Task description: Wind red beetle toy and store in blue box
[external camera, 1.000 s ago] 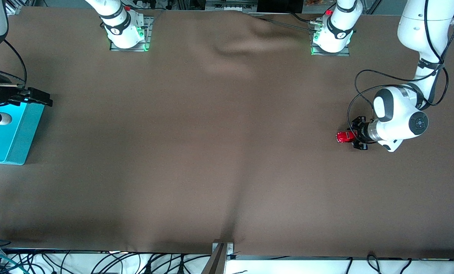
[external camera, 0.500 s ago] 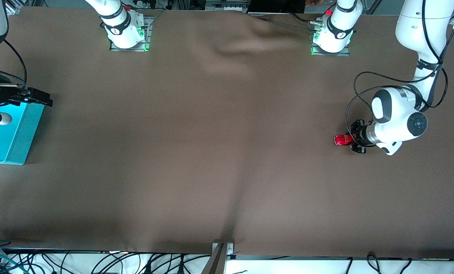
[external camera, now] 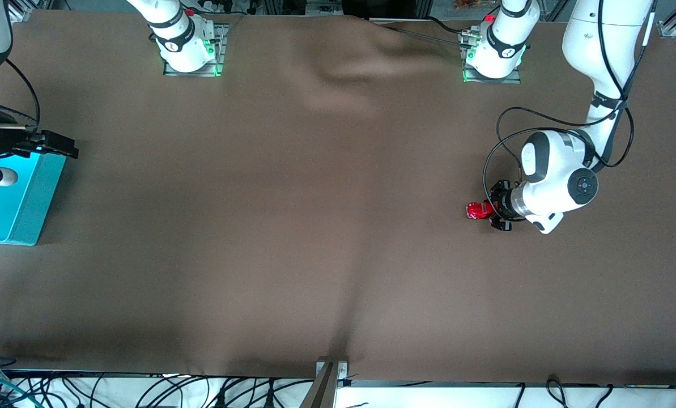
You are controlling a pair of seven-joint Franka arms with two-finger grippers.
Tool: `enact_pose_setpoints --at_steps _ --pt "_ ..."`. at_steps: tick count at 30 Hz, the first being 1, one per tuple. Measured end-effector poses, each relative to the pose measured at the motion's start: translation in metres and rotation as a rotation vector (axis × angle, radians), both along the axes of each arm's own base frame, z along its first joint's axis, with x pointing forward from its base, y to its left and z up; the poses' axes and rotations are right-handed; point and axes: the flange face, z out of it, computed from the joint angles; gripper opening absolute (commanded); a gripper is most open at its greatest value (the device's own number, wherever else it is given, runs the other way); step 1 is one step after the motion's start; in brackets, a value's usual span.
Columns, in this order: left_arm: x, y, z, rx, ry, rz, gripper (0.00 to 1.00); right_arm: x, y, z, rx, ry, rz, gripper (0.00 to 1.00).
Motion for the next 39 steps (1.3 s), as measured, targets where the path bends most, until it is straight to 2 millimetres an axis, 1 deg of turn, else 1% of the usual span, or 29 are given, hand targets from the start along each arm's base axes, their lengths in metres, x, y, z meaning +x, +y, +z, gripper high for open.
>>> enact_pose_setpoints --at_steps 8,17,24,28,39 --pt "-0.003 -0.001 -0.015 0.008 0.028 0.023 0.00 0.000 0.000 0.000 0.000 0.000 0.000 1.00" --pt "-0.002 -0.002 -0.015 0.005 0.026 0.004 0.00 0.000 0.000 0.000 0.000 0.000 0.000 1.00" --pt "-0.002 0.003 -0.015 0.002 0.028 -0.010 0.00 0.000 0.000 0.000 0.000 0.000 0.000 1.00" --pt "-0.002 0.012 -0.016 -0.001 0.030 -0.012 0.00 0.000 0.000 0.000 0.000 0.000 0.000 1.00" --pt "-0.002 0.053 -0.016 -0.016 0.030 -0.033 0.00 0.000 0.000 0.000 0.000 0.000 0.000 1.00"
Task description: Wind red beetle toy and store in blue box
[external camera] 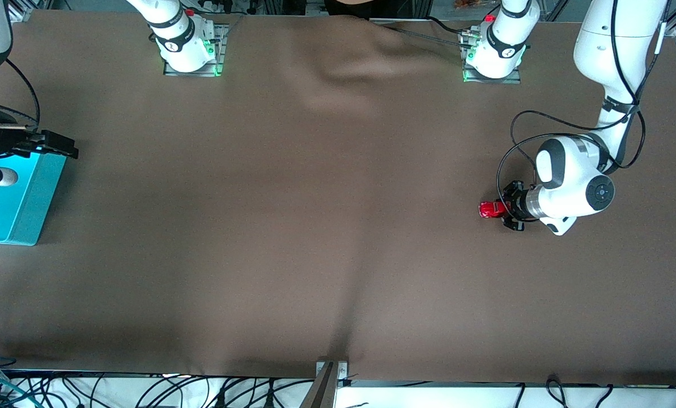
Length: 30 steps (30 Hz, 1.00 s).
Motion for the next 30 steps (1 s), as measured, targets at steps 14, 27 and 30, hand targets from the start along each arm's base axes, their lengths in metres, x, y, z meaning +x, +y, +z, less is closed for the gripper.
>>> enact_pose_setpoints --at_steps 14,27,30 --pt "-0.001 0.050 0.001 0.025 -0.010 -0.035 0.00 0.000 0.000 0.000 0.000 0.000 0.000 1.00" --pt "-0.003 0.075 0.001 0.011 -0.024 -0.069 0.00 0.000 0.000 0.000 0.000 0.000 0.000 1.00" --pt "-0.003 0.081 0.001 0.012 -0.026 -0.077 0.00 0.000 0.000 0.000 0.000 0.000 0.000 1.00"
